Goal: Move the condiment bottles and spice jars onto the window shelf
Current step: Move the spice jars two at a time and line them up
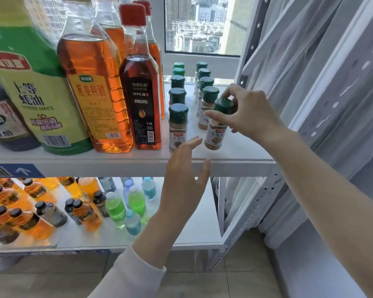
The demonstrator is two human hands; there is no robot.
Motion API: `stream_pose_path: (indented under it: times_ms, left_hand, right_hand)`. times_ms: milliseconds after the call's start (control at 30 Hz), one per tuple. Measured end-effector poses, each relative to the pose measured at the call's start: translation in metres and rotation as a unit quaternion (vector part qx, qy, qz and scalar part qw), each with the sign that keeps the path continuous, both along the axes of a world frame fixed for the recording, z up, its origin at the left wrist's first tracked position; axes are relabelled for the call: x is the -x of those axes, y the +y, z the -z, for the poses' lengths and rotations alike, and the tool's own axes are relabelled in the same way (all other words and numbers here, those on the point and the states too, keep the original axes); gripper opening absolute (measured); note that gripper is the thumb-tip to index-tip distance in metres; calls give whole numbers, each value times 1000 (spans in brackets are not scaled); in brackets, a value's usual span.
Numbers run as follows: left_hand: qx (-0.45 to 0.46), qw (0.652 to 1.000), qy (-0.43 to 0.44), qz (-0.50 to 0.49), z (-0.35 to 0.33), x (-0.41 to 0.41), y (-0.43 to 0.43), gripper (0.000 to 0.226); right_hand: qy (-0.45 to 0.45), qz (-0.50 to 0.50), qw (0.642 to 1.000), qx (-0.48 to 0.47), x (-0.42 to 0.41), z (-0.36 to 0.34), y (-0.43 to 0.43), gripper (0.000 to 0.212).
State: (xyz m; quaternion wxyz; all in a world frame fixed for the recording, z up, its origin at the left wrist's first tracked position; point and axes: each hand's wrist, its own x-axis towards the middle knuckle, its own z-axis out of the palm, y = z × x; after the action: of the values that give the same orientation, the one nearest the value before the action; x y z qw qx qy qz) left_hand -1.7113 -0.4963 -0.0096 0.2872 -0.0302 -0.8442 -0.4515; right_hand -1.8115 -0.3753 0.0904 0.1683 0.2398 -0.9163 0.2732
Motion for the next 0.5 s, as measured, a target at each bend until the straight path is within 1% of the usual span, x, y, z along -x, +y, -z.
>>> stream_pose_path:
  times_ms: [333, 500]
  left_hand:
    - [1, 999, -26, -39, 5, 11, 6, 42]
    - [6, 998, -48, -44, 7, 13, 8, 44]
  right_hand:
    - [44, -22, 997, -54, 15, 13, -10, 55]
    - [44, -27, 998, -40, 20, 19, -9, 55]
